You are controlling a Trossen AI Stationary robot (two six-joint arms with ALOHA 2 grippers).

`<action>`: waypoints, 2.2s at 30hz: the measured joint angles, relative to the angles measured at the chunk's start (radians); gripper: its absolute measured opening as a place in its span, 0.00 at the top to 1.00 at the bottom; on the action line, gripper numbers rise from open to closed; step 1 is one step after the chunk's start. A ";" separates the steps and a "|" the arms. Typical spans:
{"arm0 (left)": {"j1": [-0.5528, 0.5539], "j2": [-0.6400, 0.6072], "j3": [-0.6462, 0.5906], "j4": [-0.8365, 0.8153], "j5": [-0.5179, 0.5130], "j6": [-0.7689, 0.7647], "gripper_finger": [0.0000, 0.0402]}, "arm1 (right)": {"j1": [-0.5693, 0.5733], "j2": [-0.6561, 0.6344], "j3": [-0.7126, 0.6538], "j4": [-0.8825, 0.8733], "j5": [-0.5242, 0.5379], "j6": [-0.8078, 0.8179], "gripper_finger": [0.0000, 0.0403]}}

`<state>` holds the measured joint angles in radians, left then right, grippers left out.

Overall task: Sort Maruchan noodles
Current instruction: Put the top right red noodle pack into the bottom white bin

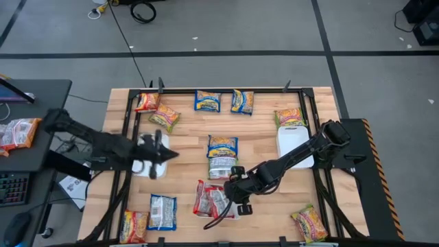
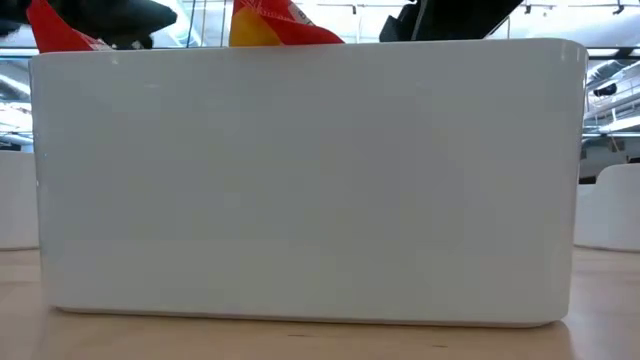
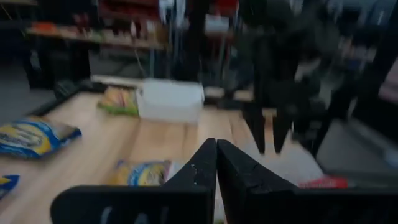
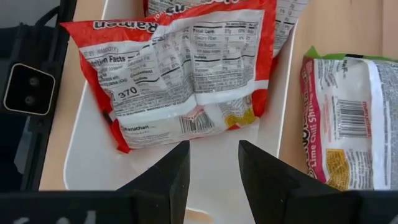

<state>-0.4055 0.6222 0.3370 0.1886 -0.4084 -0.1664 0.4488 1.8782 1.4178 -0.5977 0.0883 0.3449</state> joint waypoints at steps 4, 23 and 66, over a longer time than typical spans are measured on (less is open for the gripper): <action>-0.101 0.246 0.170 -0.207 -0.035 -0.112 0.96 | -0.005 0.000 0.000 0.000 0.008 0.005 0.65; -0.271 0.865 0.344 -0.367 0.137 -0.658 0.96 | 0.021 0.069 0.001 0.104 -0.005 -0.078 0.65; -0.171 1.227 0.742 -0.432 0.234 -0.353 0.96 | 0.040 0.118 0.002 0.173 0.020 0.017 0.65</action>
<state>-0.5767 1.8492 1.0786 -0.2430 -0.1745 -0.5193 0.4891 1.9961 1.4197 -0.4242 0.1079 0.3616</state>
